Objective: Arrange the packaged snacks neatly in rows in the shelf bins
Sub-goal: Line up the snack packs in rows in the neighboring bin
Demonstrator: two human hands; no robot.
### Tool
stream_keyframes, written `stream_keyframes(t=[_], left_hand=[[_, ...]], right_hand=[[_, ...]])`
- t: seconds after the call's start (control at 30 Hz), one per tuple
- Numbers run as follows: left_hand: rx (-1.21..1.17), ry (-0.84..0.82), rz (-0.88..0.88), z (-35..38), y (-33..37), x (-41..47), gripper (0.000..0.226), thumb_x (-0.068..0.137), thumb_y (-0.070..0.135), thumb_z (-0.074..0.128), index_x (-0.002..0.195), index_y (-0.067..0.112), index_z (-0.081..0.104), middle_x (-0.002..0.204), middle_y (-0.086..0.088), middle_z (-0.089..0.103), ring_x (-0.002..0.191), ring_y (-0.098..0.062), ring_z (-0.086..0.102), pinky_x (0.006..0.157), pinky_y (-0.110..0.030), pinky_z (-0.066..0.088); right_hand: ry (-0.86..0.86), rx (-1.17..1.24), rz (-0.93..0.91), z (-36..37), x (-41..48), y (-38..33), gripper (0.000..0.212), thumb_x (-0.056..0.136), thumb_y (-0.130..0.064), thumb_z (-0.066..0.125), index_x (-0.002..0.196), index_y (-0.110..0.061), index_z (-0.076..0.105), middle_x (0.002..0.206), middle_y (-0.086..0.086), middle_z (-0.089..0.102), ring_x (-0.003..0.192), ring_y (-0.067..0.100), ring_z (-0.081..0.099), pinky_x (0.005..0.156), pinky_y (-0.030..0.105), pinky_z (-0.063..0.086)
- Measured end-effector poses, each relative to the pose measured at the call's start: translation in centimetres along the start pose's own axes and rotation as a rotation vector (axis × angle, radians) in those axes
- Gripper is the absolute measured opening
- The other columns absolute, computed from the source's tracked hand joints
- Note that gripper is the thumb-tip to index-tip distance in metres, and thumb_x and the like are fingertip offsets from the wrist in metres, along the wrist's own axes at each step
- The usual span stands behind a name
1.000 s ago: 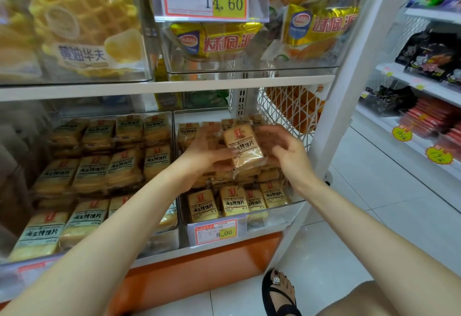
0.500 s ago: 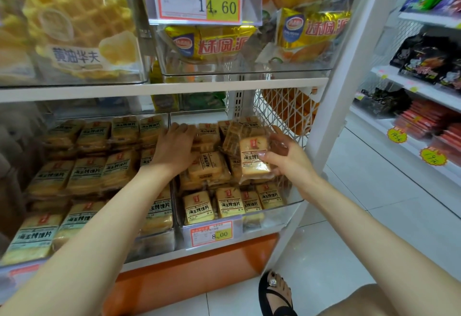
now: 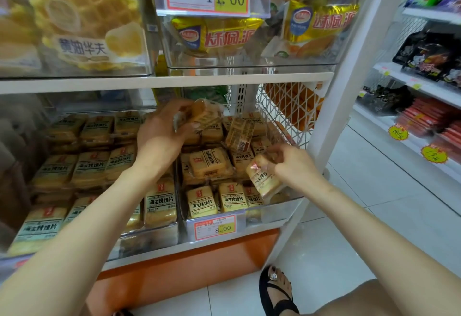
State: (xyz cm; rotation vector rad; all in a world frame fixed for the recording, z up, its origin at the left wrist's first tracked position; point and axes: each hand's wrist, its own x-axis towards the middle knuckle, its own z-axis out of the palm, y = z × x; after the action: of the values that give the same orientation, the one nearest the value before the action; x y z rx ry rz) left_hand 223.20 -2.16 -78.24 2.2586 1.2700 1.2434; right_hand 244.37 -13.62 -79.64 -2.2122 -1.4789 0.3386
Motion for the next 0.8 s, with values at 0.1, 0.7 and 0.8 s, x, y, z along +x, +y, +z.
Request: stream_keyframes(t=[0.1, 0.7, 0.8], left_hand=[[-0.360, -0.147, -0.114, 0.0, 0.6, -0.7, 0.031, 0.085, 0.013, 0.065, 0.108, 0.029, 0.052, 0.109, 0.002, 0.063, 0.081, -0.014, 0.068, 0.074, -0.033, 0.057], [-0.703, -0.319, -0.228, 0.9, 0.5, -1.0, 0.061, 0.079, -0.006, 0.065, 0.118, 0.032, 0.038, 0.132, 0.000, 0.039, 0.092, 0.006, 0.060, 0.064, -0.014, 0.054], [-0.739, -0.282, -0.279, 1.0, 0.4, -0.8, 0.068, 0.077, -0.006, 0.068, 0.122, 0.031, 0.033, 0.127, -0.004, 0.047, 0.089, 0.002, 0.062, 0.069, -0.020, 0.056]], right_hand=[[-0.113, -0.146, 0.105, 0.8, 0.1, -0.2, 0.038, 0.085, -0.029, 0.062, 0.117, -0.011, 0.054, 0.113, 0.008, 0.061, 0.100, 0.027, 0.058, 0.083, 0.032, 0.049], [-0.238, 0.068, 0.297, 4.8, 1.8, 2.0, 0.036, 0.086, -0.023, 0.064, 0.116, -0.005, 0.057, 0.114, 0.013, 0.062, 0.102, 0.028, 0.060, 0.086, 0.035, 0.052], [-0.259, 0.011, 0.252, 5.1, 1.7, 2.0, 0.028, 0.086, -0.019, 0.063, 0.110, -0.004, 0.061, 0.110, 0.012, 0.063, 0.098, 0.028, 0.062, 0.084, 0.038, 0.054]])
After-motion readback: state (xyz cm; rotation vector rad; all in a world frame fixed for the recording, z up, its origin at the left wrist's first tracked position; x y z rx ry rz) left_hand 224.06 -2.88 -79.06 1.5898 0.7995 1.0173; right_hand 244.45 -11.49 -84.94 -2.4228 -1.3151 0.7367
